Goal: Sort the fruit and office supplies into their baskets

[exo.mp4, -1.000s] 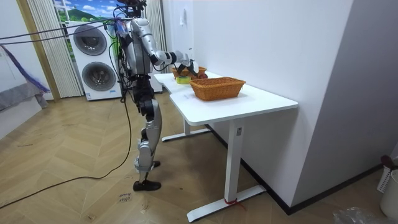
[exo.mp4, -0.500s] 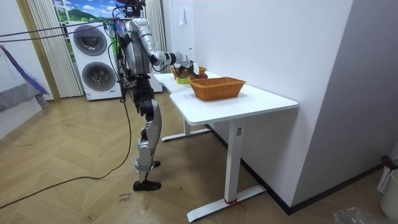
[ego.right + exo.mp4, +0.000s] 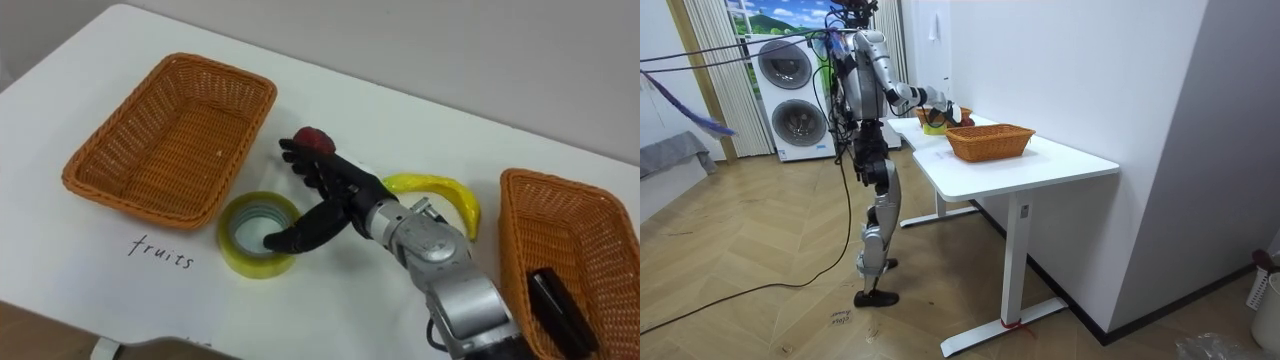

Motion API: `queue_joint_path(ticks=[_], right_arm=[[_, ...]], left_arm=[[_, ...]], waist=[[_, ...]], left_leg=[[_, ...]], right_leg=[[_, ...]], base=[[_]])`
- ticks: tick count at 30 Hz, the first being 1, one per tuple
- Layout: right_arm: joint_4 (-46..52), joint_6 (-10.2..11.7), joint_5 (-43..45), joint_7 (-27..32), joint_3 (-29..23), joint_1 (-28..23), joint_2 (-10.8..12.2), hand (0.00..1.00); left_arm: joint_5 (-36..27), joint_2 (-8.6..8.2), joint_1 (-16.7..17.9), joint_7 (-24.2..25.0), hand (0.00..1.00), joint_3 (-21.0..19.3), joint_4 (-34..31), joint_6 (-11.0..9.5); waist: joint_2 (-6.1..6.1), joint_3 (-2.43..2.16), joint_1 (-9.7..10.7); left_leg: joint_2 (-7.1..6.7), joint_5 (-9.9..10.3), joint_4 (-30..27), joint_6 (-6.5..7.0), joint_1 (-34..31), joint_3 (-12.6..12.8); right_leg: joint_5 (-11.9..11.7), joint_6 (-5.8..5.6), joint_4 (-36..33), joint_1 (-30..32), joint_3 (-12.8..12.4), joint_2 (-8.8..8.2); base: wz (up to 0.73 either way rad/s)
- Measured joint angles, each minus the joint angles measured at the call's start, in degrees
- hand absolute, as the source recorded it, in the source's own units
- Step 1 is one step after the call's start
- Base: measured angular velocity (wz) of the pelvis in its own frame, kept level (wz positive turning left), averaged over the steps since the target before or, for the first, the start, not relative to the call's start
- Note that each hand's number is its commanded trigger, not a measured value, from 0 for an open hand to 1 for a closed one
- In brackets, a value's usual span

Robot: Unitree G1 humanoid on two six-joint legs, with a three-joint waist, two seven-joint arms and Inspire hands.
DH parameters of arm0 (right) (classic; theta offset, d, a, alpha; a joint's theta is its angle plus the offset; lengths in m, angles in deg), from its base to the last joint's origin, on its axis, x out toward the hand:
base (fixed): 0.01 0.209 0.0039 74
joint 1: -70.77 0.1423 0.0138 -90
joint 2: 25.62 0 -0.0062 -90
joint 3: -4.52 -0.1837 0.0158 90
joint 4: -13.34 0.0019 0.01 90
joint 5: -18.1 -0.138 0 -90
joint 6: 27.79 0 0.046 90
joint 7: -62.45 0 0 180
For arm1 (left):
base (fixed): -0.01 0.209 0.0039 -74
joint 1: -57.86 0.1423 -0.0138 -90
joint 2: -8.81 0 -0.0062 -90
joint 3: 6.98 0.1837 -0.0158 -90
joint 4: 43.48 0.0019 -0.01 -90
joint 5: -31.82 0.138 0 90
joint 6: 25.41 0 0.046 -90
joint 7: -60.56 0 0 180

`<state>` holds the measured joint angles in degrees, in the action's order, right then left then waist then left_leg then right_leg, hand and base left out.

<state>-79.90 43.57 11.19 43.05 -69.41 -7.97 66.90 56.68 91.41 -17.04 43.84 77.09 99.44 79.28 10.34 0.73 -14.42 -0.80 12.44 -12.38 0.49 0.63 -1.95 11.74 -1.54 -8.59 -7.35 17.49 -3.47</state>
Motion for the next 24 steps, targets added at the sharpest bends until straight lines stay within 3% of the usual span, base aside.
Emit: queue_joint_path(ticks=[8,14,24], right_arm=[[-0.59,-0.01,-0.06,-0.02,0.12,0.04,0.50,0.00],[-0.65,-0.02,0.46,0.03,0.11,0.05,2.99,0.00],[-0.59,1.21,12.72,1.70,0.33,0.06,2.75,0.00]], left_arm=[[0.13,-0.13,-0.07,0.11,0.00,0.02,-0.13,0.45],[0.09,-0.18,-0.63,1.28,0.00,0.40,-0.08,1.63],[0.51,-0.76,-1.56,2.21,0.00,0.43,-0.03,1.36]], waist=[[-0.62,0.38,-0.20],[-1.02,0.30,-0.02],[-1.89,-0.02,-0.15]], left_leg=[[0.00,0.01,-0.39,-0.01,-0.51,-0.02],[-0.07,0.02,-0.49,-0.02,-1.07,-0.56],[-0.01,0.02,-0.94,-0.04,-1.39,-0.47]], right_leg=[[0.00,0.00,-0.03,0.02,0.25,0.02],[0.00,0.00,-0.05,0.10,0.84,0.04],[0.00,0.00,-0.08,0.72,1.12,0.00]], base=[[0.00],[0.04],[0.01]])
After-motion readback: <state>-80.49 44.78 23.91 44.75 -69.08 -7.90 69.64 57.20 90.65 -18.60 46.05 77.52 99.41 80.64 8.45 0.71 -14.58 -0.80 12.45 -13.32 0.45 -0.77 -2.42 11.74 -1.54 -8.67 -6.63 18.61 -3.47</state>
